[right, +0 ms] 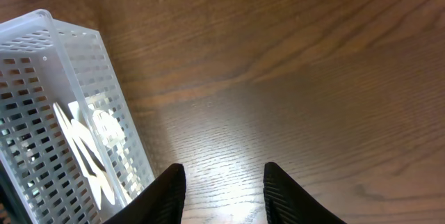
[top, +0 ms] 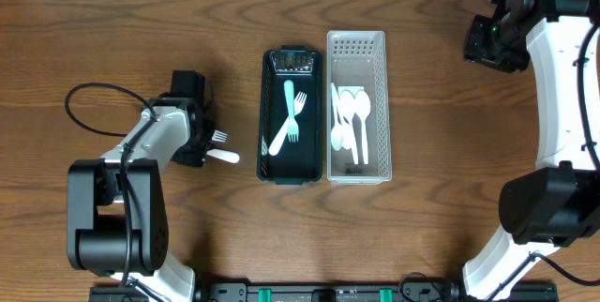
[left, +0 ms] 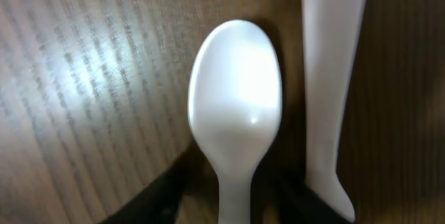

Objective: Pack container
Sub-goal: 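Move the left gripper back and grasp a white spoon, then lower the white spoon into the dark green tray with the left gripper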

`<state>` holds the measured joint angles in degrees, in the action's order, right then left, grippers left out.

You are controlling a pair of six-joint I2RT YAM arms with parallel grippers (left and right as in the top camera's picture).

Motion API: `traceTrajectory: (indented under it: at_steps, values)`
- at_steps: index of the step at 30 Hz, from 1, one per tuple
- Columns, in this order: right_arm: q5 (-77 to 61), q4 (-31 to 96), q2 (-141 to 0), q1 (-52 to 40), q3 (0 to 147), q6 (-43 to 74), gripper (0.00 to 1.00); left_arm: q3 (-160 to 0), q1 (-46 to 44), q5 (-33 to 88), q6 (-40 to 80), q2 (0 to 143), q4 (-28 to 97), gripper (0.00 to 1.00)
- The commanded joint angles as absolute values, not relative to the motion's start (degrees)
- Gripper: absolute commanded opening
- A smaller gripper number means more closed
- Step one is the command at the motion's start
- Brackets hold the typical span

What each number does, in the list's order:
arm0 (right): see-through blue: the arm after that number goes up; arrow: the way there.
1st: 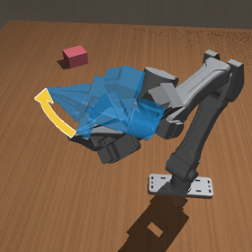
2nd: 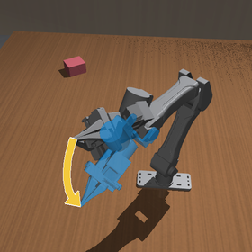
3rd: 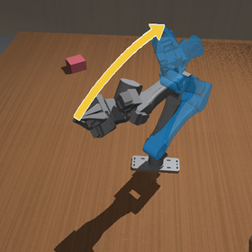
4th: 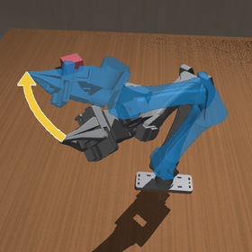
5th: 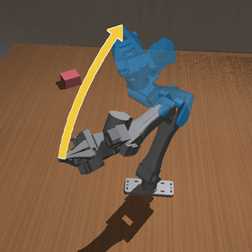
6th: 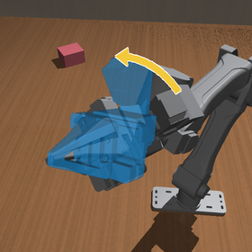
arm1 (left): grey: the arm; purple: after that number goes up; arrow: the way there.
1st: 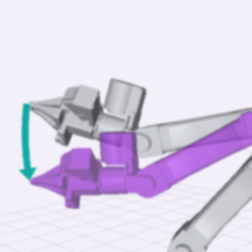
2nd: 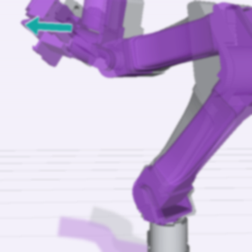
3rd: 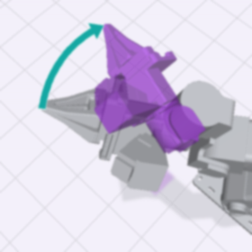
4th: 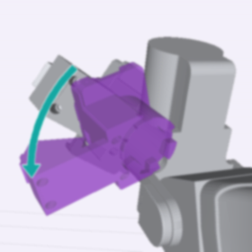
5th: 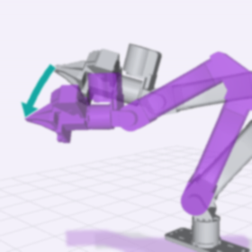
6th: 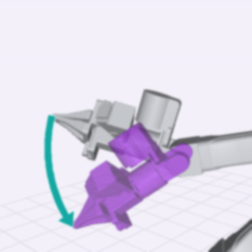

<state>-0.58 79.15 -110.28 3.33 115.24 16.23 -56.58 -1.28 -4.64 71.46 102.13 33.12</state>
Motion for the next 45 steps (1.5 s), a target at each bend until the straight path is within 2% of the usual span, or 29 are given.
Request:
traceTrajectory:
  at_steps: [1, 3, 6, 10, 14, 25, 35, 45]
  values:
    - [-0.3, 79.4, -110.7, 3.8, 115.4, 15.6, 0.39, -56.0, -1.0, -4.4, 70.3, 103.9, 32.7, 0.36]
    - [-0.2, 79.4, -110.7, 3.8, 115.4, 15.6, 0.39, -56.0, -1.0, -4.1, 70.3, 103.9, 32.7, 0.30]
    - [-0.3, 79.4, -110.7, 3.8, 115.4, 15.6, 0.39, -56.0, -1.0, -3.8, 70.3, 103.9, 32.7, 0.13]
    - [-0.3, 79.7, -110.7, 3.8, 115.4, 15.6, 0.39, -56.0, -1.0, -3.5, 70.3, 103.9, 32.7, 0.06]
    - [-0.2, 79.7, -110.7, 3.8, 115.4, 15.6, 0.39, -56.1, -1.0, -3.4, 69.6, 103.7, 32.7, 0.06]
    - [-0.2, 79.2, -110.7, 3.8, 115.4, 15.8, 0.39, -65.4, -3.0, -2.1, 51.2, 91.2, 40.1, 0.06]
    - [-0.5, 78.2, -110.7, 3.8, 115.4, 16.3, 0.40, -84.4, -17.1, 1.1, 19.4, 87.7, 43.4, 0.06]
    - [-0.5, 79.1, -110.7, 3.8, 115.4, 16.3, 0.39, -85.4, -27.2, 2.6, 5.3, 99.1, 43.7, 0.06]
